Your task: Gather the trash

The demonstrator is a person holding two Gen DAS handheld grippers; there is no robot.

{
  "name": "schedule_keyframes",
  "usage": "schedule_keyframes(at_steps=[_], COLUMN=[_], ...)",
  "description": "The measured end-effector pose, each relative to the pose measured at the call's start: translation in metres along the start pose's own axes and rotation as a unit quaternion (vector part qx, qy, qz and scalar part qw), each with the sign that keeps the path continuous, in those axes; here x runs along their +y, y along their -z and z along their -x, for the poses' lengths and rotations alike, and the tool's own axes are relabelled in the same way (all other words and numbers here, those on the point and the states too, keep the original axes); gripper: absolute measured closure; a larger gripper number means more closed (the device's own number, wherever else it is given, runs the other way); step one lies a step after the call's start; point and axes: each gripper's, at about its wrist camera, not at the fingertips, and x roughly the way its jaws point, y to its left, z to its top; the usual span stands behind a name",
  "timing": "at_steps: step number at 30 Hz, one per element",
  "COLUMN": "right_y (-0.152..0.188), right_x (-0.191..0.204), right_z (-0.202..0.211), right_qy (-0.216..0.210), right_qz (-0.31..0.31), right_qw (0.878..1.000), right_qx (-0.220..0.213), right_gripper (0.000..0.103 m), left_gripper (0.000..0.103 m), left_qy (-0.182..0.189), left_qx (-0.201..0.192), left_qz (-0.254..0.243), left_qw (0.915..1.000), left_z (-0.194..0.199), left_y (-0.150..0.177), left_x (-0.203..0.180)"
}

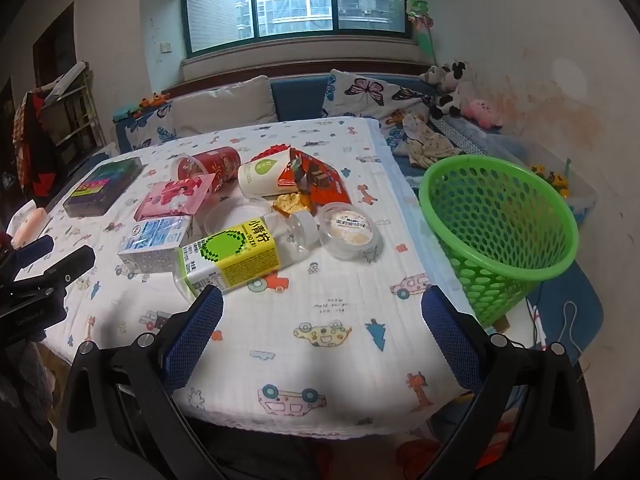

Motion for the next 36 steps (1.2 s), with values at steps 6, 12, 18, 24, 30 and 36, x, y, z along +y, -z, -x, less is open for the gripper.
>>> schedule_keyframes(at_steps=[6,12,18,24,30,36], right_y=[0.0,0.0,-0.001,-0.001,-0.002,-0.002], right_x=[0.0,-0.002,-0.001,0.0,0.0,0.0], right_z=[0.0,-0.001,0.002,-0.001,0.001,0.001], right_qy=[0.001,0.002,0.0,-0.003,-0.005,-0.007], right_qz=[0.0,0.0,0.0,0.001,-0.001,-0.001], right_qw=[1.0,1.0,1.0,1.0,1.0,1.0], right_qx=[0.001,0.001,-0.002,-0.005,-0.009,-0.008], right_gripper=[0.004,0.004,0.004,0.004,0.004,0.004], left_gripper=[0.007,0.007,0.007,0.007,0.007,0.007], left_qy=[0.001,0.001,0.0,0.001,0.0,-0.002], left_qx=[-0.001,-0.002,-0.004,-0.011,-0.019,-0.022], left_qz=[0.001,0.002,0.004,0.009,0.016,0.024], left_qw=[1.0,1.0,1.0,0.9999,0.9997,0.9995], left_z=[0.0,0.0,-0.003,0.001,0.003,0.003], left_y=[0.0,0.0,-0.001,-0.005,-0.009,-0.01], left_x=[0.0,0.0,0.0,0.002,0.005,0.01])
